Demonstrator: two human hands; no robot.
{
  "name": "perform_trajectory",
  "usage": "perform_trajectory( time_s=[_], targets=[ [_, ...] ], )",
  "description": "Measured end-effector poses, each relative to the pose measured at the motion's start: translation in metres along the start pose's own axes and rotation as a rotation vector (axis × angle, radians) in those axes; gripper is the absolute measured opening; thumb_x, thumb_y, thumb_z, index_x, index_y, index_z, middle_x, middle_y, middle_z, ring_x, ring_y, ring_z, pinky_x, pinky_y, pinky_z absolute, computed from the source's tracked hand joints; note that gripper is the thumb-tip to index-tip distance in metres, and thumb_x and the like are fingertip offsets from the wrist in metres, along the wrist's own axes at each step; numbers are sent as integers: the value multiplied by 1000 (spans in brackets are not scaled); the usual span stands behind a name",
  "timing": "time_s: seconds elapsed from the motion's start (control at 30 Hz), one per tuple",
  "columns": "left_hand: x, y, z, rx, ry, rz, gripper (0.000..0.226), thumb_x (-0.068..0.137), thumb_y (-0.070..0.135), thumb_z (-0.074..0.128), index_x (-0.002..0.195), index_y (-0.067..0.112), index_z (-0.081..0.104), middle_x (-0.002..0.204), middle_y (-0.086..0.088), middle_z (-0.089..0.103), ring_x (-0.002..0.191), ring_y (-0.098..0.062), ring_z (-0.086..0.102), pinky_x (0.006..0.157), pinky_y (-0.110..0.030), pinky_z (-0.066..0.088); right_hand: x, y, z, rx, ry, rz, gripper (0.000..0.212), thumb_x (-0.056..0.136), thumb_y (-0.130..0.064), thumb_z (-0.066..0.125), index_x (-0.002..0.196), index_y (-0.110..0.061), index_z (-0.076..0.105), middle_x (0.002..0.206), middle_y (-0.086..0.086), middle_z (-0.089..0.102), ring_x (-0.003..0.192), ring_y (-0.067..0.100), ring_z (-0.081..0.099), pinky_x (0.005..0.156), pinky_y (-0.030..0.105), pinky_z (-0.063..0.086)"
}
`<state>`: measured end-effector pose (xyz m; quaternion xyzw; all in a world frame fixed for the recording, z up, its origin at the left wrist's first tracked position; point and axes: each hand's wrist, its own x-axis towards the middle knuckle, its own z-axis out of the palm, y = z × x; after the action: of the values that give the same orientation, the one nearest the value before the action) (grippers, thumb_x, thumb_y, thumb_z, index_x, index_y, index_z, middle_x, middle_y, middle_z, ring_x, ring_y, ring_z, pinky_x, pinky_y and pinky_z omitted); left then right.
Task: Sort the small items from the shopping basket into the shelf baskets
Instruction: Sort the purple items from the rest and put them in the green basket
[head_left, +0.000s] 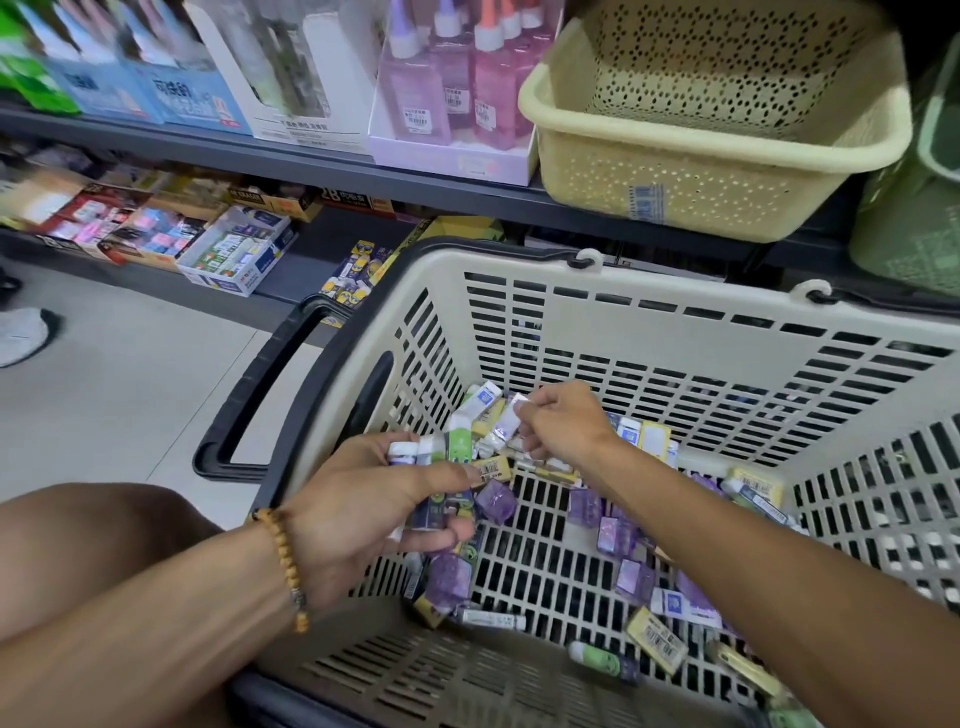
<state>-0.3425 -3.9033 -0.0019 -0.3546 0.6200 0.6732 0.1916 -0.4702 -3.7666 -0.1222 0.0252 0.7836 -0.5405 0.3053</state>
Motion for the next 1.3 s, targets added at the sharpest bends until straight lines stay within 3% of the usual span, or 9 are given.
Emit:
perform_trajectory(
  time_s=[0.17,0.27,0.37,0.47,0.67,0.93,1.1,1.17,1.3],
  targets=[
    [3,-1,-1,22,-6,-12,18,75,1,75,88,6,65,80,-14,75,63,-26,71,55,-27,60,3,-5,2,16,-6,18,17,92,4,56,90,-10,64,85,11,71,69,16,71,61,24,58],
    [6,-2,0,41,-12,-11,17,76,0,76,86,9,65,80,-12,76,65,-27,72,57,-27,60,-9,-9,-8,-67,-22,-101,19,94,-19,58,80,-20,70,83,3,71,64,11,67,62,27,58],
    [12,0,2,79,-48,-24,20,76,1,76,93,5,67,87,-12,76,68,-28,73,59,-27,60,-29,-23,-18,98,-317,-131,31,92,-43,61,90,-15,73,77,3,68,60,13,61,56,24,50],
    [17,3,3,106,-84,-34,27,77,-1,76,102,1,67,92,-15,75,77,-31,74,59,-25,59,-45,-35,-22,45,-520,-162,19,88,-33,70,96,-16,73,74,2,67,62,13,60,57,21,50],
    [20,3,4,141,-92,-19,43,69,-18,72,105,2,63,87,-22,74,89,-38,72,75,-38,59,-42,-26,-44,106,-379,-41,11,93,-11,64,99,-4,68,71,4,64,55,11,57,52,21,49],
    [18,4,6,202,-66,21,31,77,-12,70,105,-3,61,88,-26,71,56,-28,69,42,-25,49,-5,3,-32,-1,-49,73,12,95,-14,61,87,-7,67,77,11,68,54,14,58,48,24,46],
    [25,9,2,-2,-57,-15,19,72,-1,73,89,0,67,85,-19,74,51,-19,66,36,-19,46,0,2,-26,65,-94,72,22,94,-2,55,113,-12,59,99,14,72,71,17,66,55,23,52],
    [26,13,3,-145,-115,-29,4,76,4,68,79,2,69,74,-13,70,48,-14,61,37,-16,46,-9,0,-35,27,-99,54,18,96,-7,54,110,-10,65,99,13,72,70,17,66,55,23,50],
    [30,17,11,-318,-148,-27,25,82,5,59,60,9,70,73,-7,65,45,-8,56,36,-13,45,-39,-13,-48,86,-210,8,19,98,-13,52,97,-12,71,96,10,73,68,14,69,54,22,53]
  ],
)
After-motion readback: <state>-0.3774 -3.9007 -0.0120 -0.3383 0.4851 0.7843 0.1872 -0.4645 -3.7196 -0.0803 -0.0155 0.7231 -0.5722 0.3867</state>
